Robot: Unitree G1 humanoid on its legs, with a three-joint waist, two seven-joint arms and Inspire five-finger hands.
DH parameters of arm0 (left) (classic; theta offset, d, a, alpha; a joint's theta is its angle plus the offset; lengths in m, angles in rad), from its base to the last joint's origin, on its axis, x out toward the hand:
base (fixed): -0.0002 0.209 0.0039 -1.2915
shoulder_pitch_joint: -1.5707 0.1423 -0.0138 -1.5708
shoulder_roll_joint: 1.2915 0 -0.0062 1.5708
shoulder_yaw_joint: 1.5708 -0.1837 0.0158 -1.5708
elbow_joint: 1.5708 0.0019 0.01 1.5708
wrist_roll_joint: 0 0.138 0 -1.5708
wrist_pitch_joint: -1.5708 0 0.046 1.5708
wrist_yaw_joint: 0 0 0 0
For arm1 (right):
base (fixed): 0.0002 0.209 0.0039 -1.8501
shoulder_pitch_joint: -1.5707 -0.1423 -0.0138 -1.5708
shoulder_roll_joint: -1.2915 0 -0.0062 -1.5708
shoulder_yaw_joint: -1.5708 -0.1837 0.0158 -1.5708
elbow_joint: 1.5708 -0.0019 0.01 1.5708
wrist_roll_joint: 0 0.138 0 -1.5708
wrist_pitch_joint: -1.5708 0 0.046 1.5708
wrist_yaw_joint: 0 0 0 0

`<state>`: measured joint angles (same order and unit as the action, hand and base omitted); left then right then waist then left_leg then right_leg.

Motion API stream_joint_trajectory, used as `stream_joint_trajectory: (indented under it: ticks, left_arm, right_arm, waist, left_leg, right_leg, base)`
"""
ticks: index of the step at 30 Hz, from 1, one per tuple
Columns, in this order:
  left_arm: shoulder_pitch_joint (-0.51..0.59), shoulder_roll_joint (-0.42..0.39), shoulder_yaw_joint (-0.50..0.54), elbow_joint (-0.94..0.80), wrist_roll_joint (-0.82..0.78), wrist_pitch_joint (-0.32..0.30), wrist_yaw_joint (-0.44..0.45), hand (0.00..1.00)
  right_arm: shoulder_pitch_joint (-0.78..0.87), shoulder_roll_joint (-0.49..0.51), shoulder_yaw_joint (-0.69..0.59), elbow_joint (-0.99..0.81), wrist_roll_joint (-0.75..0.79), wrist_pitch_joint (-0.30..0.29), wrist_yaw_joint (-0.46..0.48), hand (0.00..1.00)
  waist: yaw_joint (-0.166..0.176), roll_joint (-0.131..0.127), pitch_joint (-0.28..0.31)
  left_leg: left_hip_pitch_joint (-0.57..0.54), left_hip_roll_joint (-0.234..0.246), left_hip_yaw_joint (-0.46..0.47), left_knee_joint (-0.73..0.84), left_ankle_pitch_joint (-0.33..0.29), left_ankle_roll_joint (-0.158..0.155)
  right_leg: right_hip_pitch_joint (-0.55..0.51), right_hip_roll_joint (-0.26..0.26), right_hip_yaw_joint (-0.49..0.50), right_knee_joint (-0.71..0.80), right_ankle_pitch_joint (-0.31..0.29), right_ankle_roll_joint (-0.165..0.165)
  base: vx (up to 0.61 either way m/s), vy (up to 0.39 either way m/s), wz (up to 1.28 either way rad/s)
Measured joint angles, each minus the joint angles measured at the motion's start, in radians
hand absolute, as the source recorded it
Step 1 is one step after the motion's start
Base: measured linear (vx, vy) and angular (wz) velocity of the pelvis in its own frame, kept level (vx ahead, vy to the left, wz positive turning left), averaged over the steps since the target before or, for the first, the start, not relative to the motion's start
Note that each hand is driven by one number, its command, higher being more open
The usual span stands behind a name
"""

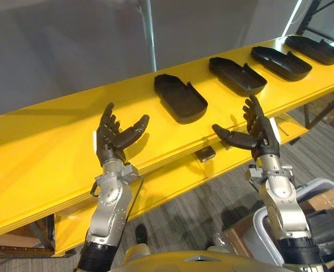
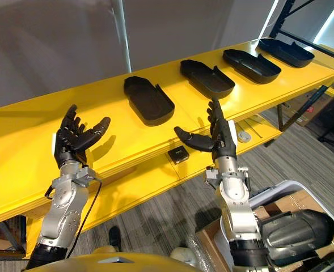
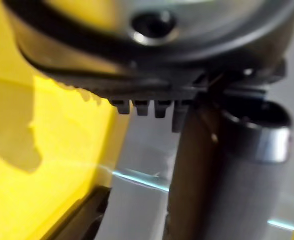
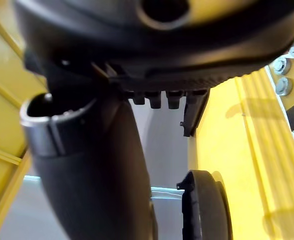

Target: Walk over and take three plastic housings, then place them on the shelf

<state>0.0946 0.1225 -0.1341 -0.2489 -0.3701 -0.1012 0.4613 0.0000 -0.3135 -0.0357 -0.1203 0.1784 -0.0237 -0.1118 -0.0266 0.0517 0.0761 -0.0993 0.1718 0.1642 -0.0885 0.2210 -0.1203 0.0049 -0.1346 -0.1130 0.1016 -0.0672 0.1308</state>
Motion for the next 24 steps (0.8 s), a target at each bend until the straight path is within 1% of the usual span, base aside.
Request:
stream_joint_trajectory:
  ticks: [2, 6, 8, 10, 12, 14, 17, 21, 22, 23, 24]
  left_arm:
    - [0.000, 0.004, 0.022, -0.014, 0.023, -0.024, -0.030, 1.00]
    - [0.008, 0.012, 0.042, -0.030, 0.023, -0.050, -0.099, 1.00]
    - [0.027, 0.013, 0.052, -0.037, 0.022, -0.050, -0.140, 1.00]
    - [0.031, 0.013, 0.053, -0.037, 0.020, -0.050, -0.154, 1.00]
    - [0.035, 0.013, 0.054, -0.037, 0.015, -0.050, -0.170, 1.00]
    - [0.036, 0.015, 0.062, -0.037, -0.003, -0.050, -0.181, 1.00]
    - [0.042, 0.015, 0.086, -0.037, -0.021, -0.050, -0.181, 1.00]
    - [0.060, 0.015, 0.104, -0.037, -0.022, -0.053, -0.181, 1.00]
    - [0.064, 0.015, 0.102, -0.037, -0.022, -0.053, -0.183, 1.00]
    - [0.065, 0.015, 0.102, -0.037, -0.022, -0.053, -0.183, 1.00]
    - [0.065, 0.019, 0.099, -0.037, -0.025, -0.053, -0.183, 1.00]
  right_arm:
    - [-0.031, 0.000, -0.001, 0.018, -0.004, 0.000, -0.007, 1.00]
    - [-0.105, -0.002, -0.014, 0.131, -0.004, 0.002, -0.005, 1.00]
    - [-0.151, -0.015, -0.014, 0.206, 0.017, 0.022, 0.015, 1.00]
    - [-0.181, -0.041, -0.013, 0.252, 0.038, 0.039, 0.036, 1.00]
    - [-0.215, -0.075, -0.013, 0.315, 0.076, 0.073, 0.075, 1.00]
    - [-0.235, -0.085, -0.012, 0.355, 0.083, 0.093, 0.102, 1.00]
    - [-0.261, -0.086, -0.012, 0.364, 0.083, 0.099, 0.112, 1.00]
    - [-0.300, -0.094, -0.009, 0.413, 0.084, 0.094, 0.138, 1.00]
    - [-0.310, -0.107, 0.002, 0.439, 0.084, 0.077, 0.145, 1.00]
    - [-0.319, -0.119, 0.012, 0.453, 0.084, 0.071, 0.150, 1.00]
    - [-0.336, -0.127, 0.020, 0.479, 0.084, 0.065, 0.154, 1.00]
  waist:
    - [-0.001, -0.001, 0.001]
    - [0.000, -0.002, 0.002]
    - [0.000, 0.001, 0.010]
    - [0.003, 0.006, 0.020]
    - [0.018, 0.012, 0.024]
    - [0.024, 0.013, 0.026]
    - [0.022, 0.012, 0.031]
    - [0.022, 0.013, 0.032]
    - [0.023, 0.014, 0.033]
    - [0.023, 0.015, 0.033]
    - [0.024, 0.015, 0.034]
  left_leg:
    - [0.001, -0.004, -0.008, 0.002, 0.008, 0.009]
    - [0.001, -0.006, -0.021, 0.001, 0.010, 0.010]
    - [0.001, -0.006, -0.032, 0.000, 0.005, 0.002]
    - [0.000, -0.007, -0.038, -0.001, 0.005, 0.002]
    - [-0.007, -0.007, -0.052, -0.001, 0.005, 0.002]
    - [-0.015, -0.008, -0.061, 0.000, 0.013, 0.001]
    - [-0.015, -0.009, -0.062, 0.002, 0.017, 0.006]
    - [-0.015, -0.011, -0.063, 0.002, 0.019, 0.008]
    - [-0.015, -0.011, -0.065, 0.002, 0.019, 0.008]
    - [-0.015, -0.011, -0.066, 0.000, 0.015, 0.004]
    - [-0.015, -0.010, -0.068, -0.001, 0.009, 0.007]
  right_leg:
    - [0.007, -0.003, -0.008, -0.001, 0.004, 0.007]
    - [0.018, -0.002, -0.021, -0.006, 0.005, 0.007]
    - [0.030, -0.001, -0.035, -0.016, 0.002, 0.003]
    - [0.034, -0.001, -0.042, -0.016, 0.001, 0.001]
    - [0.033, 0.001, -0.053, -0.017, 0.000, 0.000]
    - [0.033, 0.001, -0.063, -0.018, -0.001, -0.002]
    - [0.033, 0.000, -0.064, -0.018, 0.004, 0.006]
    - [0.034, -0.002, -0.064, -0.017, 0.004, 0.007]
    - [0.034, -0.002, -0.065, -0.017, 0.004, 0.006]
    - [0.034, -0.001, -0.066, -0.017, 0.004, 0.006]
    - [0.036, -0.001, -0.068, -0.019, 0.004, 0.007]
  base:
    - [0.04, -0.020, 0.10]
    - [0.00, -0.016, 0.09]
    - [-0.03, -0.019, 0.14]
    - [-0.03, -0.011, 0.13]
    - [-0.03, -0.019, 0.13]
    - [0.01, -0.025, 0.14]
    - [0.01, -0.008, 0.03]
    - [0.00, 0.000, 0.00]
    - [0.00, 0.000, 0.00]
    - [-0.04, -0.015, 0.03]
    - [-0.04, -0.017, 0.06]
